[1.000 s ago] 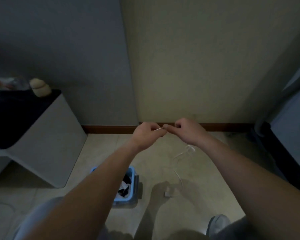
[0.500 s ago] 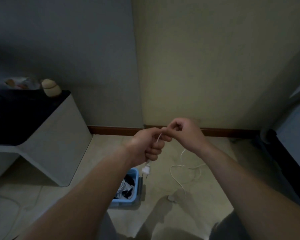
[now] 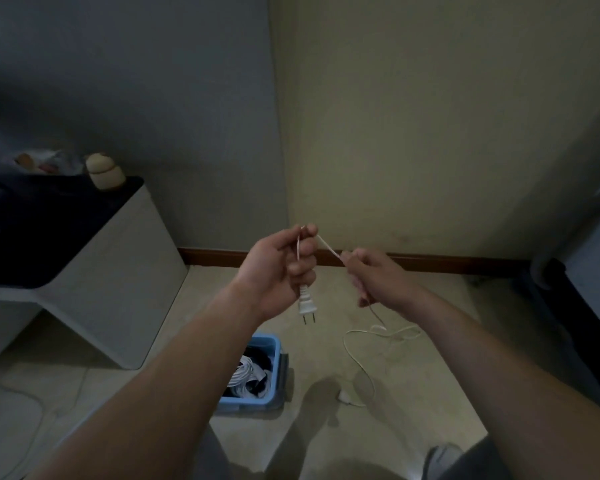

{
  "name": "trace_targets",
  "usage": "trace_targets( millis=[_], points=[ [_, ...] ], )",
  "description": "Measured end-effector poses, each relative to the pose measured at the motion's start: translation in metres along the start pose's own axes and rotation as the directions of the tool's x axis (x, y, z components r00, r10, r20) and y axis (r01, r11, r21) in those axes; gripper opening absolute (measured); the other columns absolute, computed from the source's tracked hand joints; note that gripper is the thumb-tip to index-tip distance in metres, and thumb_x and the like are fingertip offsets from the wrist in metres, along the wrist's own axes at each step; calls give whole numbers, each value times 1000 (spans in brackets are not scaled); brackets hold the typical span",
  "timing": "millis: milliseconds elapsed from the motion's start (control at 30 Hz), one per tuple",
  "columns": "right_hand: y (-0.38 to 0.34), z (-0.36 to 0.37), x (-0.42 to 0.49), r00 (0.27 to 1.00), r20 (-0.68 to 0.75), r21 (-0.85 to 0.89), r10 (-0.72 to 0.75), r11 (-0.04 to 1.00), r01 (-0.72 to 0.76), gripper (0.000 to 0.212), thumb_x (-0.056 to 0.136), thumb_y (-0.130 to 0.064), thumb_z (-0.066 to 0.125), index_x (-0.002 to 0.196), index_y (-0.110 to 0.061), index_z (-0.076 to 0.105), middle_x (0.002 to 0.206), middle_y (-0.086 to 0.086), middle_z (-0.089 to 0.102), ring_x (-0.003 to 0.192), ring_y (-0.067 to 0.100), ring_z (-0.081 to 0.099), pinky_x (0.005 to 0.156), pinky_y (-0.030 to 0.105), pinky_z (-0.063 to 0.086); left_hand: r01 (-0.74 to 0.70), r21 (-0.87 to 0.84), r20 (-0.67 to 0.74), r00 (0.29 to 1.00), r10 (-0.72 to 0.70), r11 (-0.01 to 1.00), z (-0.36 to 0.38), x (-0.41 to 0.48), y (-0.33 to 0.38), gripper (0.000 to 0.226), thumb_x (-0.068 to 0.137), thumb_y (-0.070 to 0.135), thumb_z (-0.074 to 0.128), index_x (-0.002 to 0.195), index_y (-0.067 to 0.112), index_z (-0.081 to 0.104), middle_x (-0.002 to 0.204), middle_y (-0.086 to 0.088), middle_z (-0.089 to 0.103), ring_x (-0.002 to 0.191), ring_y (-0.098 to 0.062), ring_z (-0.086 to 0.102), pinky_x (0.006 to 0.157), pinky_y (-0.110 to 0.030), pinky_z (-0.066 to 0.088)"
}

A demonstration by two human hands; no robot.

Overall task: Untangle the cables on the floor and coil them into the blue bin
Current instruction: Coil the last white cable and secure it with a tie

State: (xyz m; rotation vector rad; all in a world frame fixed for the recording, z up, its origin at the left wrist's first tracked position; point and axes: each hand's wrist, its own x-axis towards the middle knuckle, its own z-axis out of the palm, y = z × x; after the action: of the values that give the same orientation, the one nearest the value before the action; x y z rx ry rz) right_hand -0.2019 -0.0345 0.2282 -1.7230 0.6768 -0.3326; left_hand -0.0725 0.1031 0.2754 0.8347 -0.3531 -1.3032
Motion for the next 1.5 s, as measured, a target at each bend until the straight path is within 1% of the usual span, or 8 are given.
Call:
trace_targets(
  millis=[233,467,567,667,967,1100,1233,1500],
  points=[
    [-1,23,-7,990,57,-129,-130,982,137,17,96,-12,54,97,-26,62,70,-3,65,47,7,45,47,22,36,-85,-67,-146,986,75,994,-1,2,6,24,104,15,39,114,5,58,106,-12,74,82,-21,74,80,-27,54],
    [-11,23,-12,963,242,-349,-117,916,199,38,97,-23,57,131,-40,61,77,-10,66,57,-4,55,61,20,42,-134,82,-211,966,149,988,-9,7,6,31,107,15,33,132,2,46,117,-17,71,108,-29,70,101,-42,49],
    [-10,23,-13,953,296,-302,-63,941,156,21,95,-24,61,114,-29,69,70,-3,69,58,7,59,63,31,51,-159,190,-289,934,210,969,-13,9,10,31,107,15,29,129,4,47,114,-15,73,105,-27,71,105,-45,46],
    [-10,20,-11,959,278,-297,-55,945,140,11,91,-31,66,85,-23,71,62,-2,67,60,13,62,70,40,52,-159,332,-344,897,277,930,-16,12,12,31,105,12,28,126,4,49,110,-12,74,101,-24,72,101,-43,47],
    [-19,16,-13,950,178,-166,-257,943,287,13,93,-17,67,99,-20,78,65,-11,66,60,2,56,57,18,42,16,819,-196,947,253,574,-16,18,-9,31,106,12,33,111,-2,60,94,-12,73,78,-18,70,68,-25,54],
    [-17,8,-10,939,13,-198,-345,919,341,6,87,-25,75,85,-30,77,76,-4,74,74,24,69,71,42,55,78,756,-128,991,30,650,-9,14,-18,35,106,12,36,107,-8,65,85,-26,68,63,-29,65,62,-36,58],
    [-18,3,-10,925,-111,-195,-364,920,339,16,78,-30,83,72,-21,72,64,-4,70,57,6,57,56,25,44,114,763,-139,990,-11,636,-9,12,-18,41,103,19,35,98,-6,67,52,-7,45,38,-12,34,45,-24,37],
    [-7,-6,0,881,-314,-290,-354,919,266,49,73,-49,80,62,-13,49,53,-9,40,50,5,35,49,25,28,203,494,-18,975,-223,845,-9,13,-12,44,104,34,33,85,10,65,54,6,20,39,-7,16,42,-21,30]
  ],
)
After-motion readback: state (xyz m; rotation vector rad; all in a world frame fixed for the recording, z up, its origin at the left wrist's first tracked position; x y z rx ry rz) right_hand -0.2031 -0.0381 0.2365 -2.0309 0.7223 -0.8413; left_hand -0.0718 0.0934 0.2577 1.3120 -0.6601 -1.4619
